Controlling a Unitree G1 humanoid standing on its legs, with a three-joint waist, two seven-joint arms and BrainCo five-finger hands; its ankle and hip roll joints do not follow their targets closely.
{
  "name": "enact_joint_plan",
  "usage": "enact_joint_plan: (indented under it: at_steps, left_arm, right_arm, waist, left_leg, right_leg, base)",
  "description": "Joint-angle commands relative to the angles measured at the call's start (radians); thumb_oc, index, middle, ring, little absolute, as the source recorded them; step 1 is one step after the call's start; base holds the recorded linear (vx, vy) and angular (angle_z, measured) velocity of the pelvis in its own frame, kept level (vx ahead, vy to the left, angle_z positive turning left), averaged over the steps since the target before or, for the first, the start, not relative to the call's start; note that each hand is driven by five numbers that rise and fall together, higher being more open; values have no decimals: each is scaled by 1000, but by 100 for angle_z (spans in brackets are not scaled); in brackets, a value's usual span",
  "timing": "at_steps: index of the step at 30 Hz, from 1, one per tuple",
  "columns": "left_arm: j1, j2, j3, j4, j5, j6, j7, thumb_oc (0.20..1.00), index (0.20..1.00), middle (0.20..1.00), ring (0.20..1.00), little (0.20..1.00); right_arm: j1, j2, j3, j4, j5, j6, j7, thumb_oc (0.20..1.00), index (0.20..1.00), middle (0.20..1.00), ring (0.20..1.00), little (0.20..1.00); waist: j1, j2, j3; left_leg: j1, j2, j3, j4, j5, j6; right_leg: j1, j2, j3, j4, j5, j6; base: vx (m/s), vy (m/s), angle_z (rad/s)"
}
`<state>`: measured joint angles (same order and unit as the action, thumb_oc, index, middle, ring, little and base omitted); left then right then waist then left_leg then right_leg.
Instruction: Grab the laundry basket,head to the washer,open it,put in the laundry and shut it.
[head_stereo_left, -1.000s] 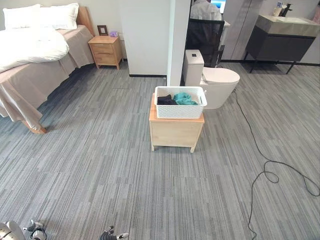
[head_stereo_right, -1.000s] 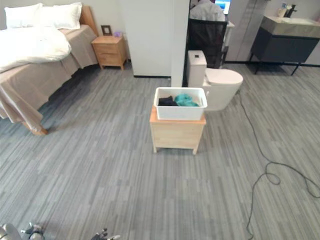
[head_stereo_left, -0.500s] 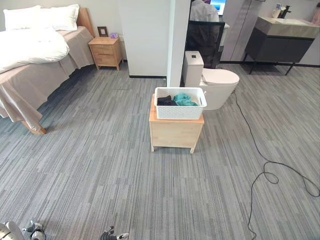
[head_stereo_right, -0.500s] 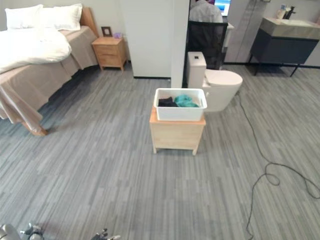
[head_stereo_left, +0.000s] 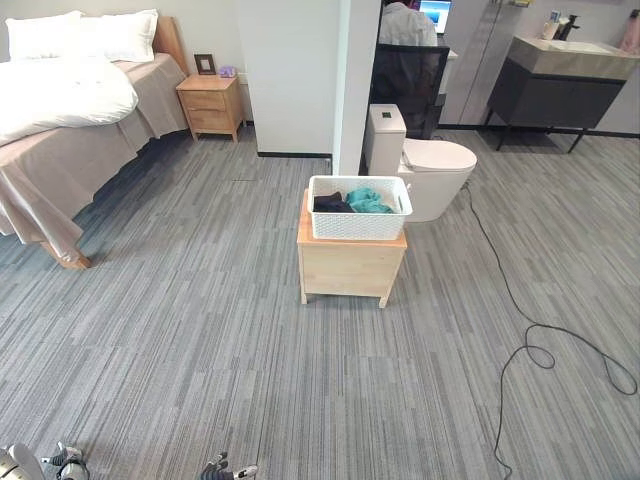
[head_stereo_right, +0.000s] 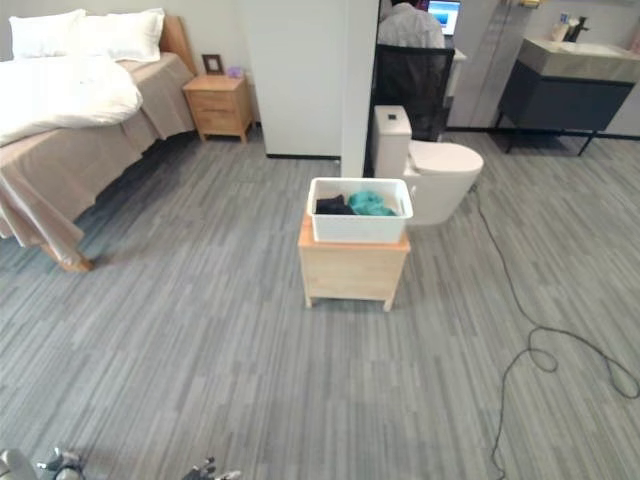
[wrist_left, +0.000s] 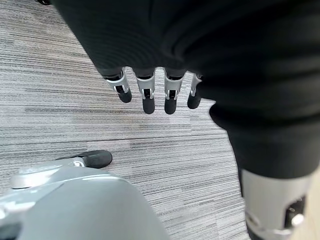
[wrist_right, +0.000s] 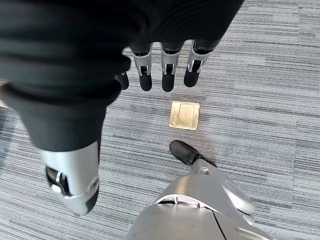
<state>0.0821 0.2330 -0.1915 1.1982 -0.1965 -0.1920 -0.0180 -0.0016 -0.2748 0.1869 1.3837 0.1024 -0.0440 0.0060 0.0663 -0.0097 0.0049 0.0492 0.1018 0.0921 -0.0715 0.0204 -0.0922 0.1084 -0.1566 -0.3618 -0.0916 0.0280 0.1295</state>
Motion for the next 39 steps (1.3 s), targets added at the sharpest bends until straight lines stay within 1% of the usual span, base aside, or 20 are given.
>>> enact_joint_plan:
  at_steps: [1,5,8,9,12,13,15,16,17,18,20,21,22,23,25,26,30,32,35,39]
  left_arm:
    - [-61,24,28,78,-27,-12,2,1000,1000,1000,1000,1000]
    - [-78,33,28,68,-47,-3,2,1000,1000,1000,1000,1000]
    - [-88,34,21,50,-65,-1,3,1000,1000,1000,1000,1000]
    - [-104,32,15,33,-91,-1,4,1000,1000,1000,1000,1000]
    - [-118,34,2,-13,-118,-7,9,1000,1000,1000,1000,1000]
    - [-116,38,-2,-65,-150,-16,9,1000,1000,1000,1000,1000]
    - [-116,38,-2,-65,-151,-15,9,1000,1000,1000,1000,1000]
    - [-111,42,-5,-129,-171,-25,19,1000,1000,1000,1000,1000]
    - [-88,48,5,-159,-177,-22,10,1000,1000,1000,1000,1000]
    - [-68,62,2,-181,-165,-15,14,1000,1000,1000,1000,1000]
    - [-65,86,-14,-211,-134,-3,3,1000,1000,1000,1000,1000]
    - [-66,86,-15,-212,-134,-2,3,1000,1000,1000,1000,1000]
    - [-53,106,-22,-235,-109,5,-10,1000,1000,1000,1000,1000]
    - [-53,106,-22,-236,-109,6,-10,1000,1000,1000,1000,1000]
    - [-33,119,-16,-262,-99,3,-9,1000,1000,1000,1000,1000]
    - [-38,121,-18,-260,-100,2,-9,1000,1000,1000,1000,1000]
    - [-57,122,-37,-268,-89,8,-7,1000,1000,1000,1000,1000]
    - [-86,113,-42,-259,-82,14,-7,1000,1000,1000,1000,1000]
    - [-140,101,-50,-218,-31,13,12,1000,1000,1000,1000,1000]
    - [-157,75,-50,-132,14,15,23,1000,1000,1000,1000,1000]
  right_arm:
    - [-41,8,23,59,3,-3,7,1000,1000,1000,1000,1000]
    - [-51,-1,31,53,12,-7,8,1000,1000,1000,1000,1000]
    - [-58,-8,37,42,17,-8,3,1000,1000,1000,1000,1000]
    - [-74,-22,46,26,27,-11,-7,1000,1000,1000,1000,1000]
    - [-103,-40,60,23,34,-8,-22,1000,1000,1000,1000,1000]
    - [-118,-50,47,6,67,-19,-34,1000,1000,1000,1000,1000]
    - [-118,-50,47,6,68,-19,-34,1000,1000,1000,1000,1000]
    - [-132,-61,-1,-8,137,-33,-59,1000,1000,1000,1000,1000]
    - [-126,-64,-20,-3,143,-36,-59,1000,1000,1000,1000,1000]
    - [-110,-61,-34,8,143,-37,-61,1000,1000,1000,1000,1000]
    - [-95,-64,-66,32,144,-31,-56,1000,1000,1000,1000,1000]
    - [-95,-64,-67,32,144,-31,-56,1000,1000,1000,1000,1000]
    - [-90,-66,-75,43,133,-20,-48,1000,1000,1000,1000,1000]
    - [-90,-66,-75,43,133,-20,-48,1000,1000,1000,1000,1000]
    - [-88,-67,-82,29,130,-16,-39,1000,1000,1000,1000,1000]
    - [-95,-69,-82,16,129,-17,-38,1000,1000,1000,1000,1000]
    - [-109,-67,-59,2,117,-10,-40,1000,1000,1000,1000,1000]
    - [-108,-61,-56,-8,117,-2,-38,1000,1000,1000,1000,1000]
    - [-97,-49,-64,-9,106,9,-34,1000,1000,1000,1000,1000]
    - [-54,-41,-72,-2,89,14,-18,1000,1000,1000,1000,1000]
  waist:
    - [4,-29,-4]
    - [15,-33,47]
    - [30,-39,91]
    - [39,-44,134]
    - [53,-45,153]
    - [68,-39,163]
    - [69,-41,163]
    - [85,-43,164]
    - [96,-43,151]
    - [116,-59,141]
    - [113,-84,140]
    - [114,-83,138]
    - [98,-89,142]
    - [100,-89,140]
    - [81,-79,148]
    - [73,-61,158]
    - [28,-29,189]
    - [-1,-23,198]
    - [-42,-27,184]
    - [-88,-55,129]
  left_leg:
    - [-45,59,-39,-16,45,-33]
    - [-136,95,-78,168,22,-51]
    - [-227,85,-125,340,75,-61]
    - [-322,57,-165,484,127,-55]
    - [-395,63,-96,386,110,-40]
    - [-428,80,-76,260,153,-44]
    - [-424,79,-73,253,157,-44]
    - [-481,79,-23,186,187,-40]
    - [-473,82,-24,179,175,-32]
    - [-521,32,-81,248,154,-10]
    - [-506,-16,-69,305,101,32]
    - [-508,-15,-68,303,103,33]
    - [-447,-46,-35,308,46,74]
    - [-448,-44,-34,305,49,75]
    - [-387,-81,-18,290,1,122]
    - [-355,-78,-12,277,-7,133]
    - [-212,-95,-29,223,-71,128]
    - [-140,-96,-38,199,-109,103]
    - [-44,-99,-66,193,-188,70]
    - [80,-103,-100,196,-284,60]
  right_leg:
    - [-11,-29,57,4,-18,10]
    - [-11,19,60,38,-64,-46]
    - [-6,40,58,65,-85,-77]
    - [3,52,43,68,-98,-92]
    - [18,70,23,35,-108,-81]
    - [28,85,22,15,-117,-66]
    - [28,83,24,14,-117,-66]
    - [38,89,28,4,-134,-50]
    - [54,93,39,5,-145,-36]
    - [70,79,61,61,-178,-39]
    - [57,52,64,216,-198,-29]
    - [54,53,65,216,-197,-29]
    - [-36,-1,74,424,-101,9]
    - [-40,0,76,423,-98,9]
    - [-124,-41,98,583,57,48]
    - [-185,-59,91,654,88,58]
    - [-335,-115,24,505,28,34]
    - [-349,-150,-11,289,73,34]
    - [-383,-192,13,50,161,76]
    - [-373,-188,59,43,202,84]
  base:
    - [7,-129,-2]
    - [-10,-150,12]
    - [-1,-144,29]
    - [-18,-91,10]
    - [175,-30,27]
    - [214,92,30]
    - [147,67,8]
    - [321,134,-11]
    - [566,230,-10]
    - [406,164,-16]
    - [439,174,-47]
    - [567,311,-39]
    - [245,192,-19]
    - [367,290,-11]
    - [303,259,3]
    - [222,199,-5]
    - [480,107,-24]
    - [574,-121,1]
    - [649,-144,48]
    - [652,-143,43]
